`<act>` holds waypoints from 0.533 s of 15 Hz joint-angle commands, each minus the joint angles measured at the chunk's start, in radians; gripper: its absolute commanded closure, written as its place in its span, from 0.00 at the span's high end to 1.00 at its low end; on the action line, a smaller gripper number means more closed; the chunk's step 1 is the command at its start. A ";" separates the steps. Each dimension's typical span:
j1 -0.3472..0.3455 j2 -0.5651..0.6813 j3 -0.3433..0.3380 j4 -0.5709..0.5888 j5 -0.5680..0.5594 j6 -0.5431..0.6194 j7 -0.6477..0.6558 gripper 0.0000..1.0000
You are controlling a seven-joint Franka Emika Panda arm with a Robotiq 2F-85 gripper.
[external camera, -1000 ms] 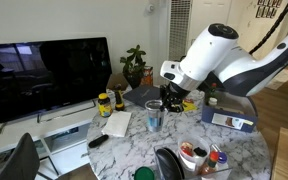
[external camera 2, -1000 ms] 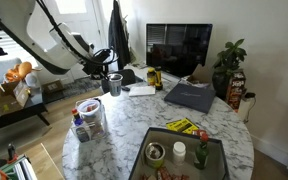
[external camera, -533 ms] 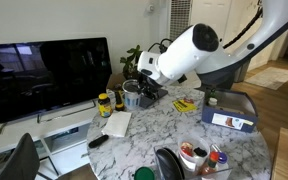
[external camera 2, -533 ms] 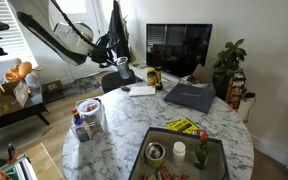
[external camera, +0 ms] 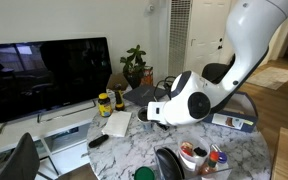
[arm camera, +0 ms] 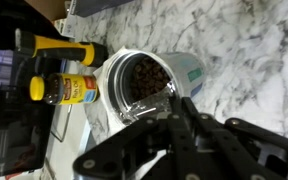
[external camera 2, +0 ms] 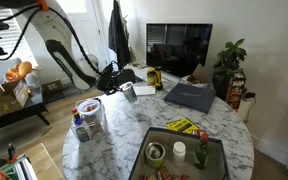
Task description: Shift the silver cup to the left
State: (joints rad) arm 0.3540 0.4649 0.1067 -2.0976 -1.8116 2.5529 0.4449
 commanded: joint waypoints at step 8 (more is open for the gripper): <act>-0.370 0.005 0.225 -0.058 0.690 0.285 -0.630 0.02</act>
State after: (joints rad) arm 0.0933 0.4735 0.2220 -2.1094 -1.3180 2.8316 -0.0046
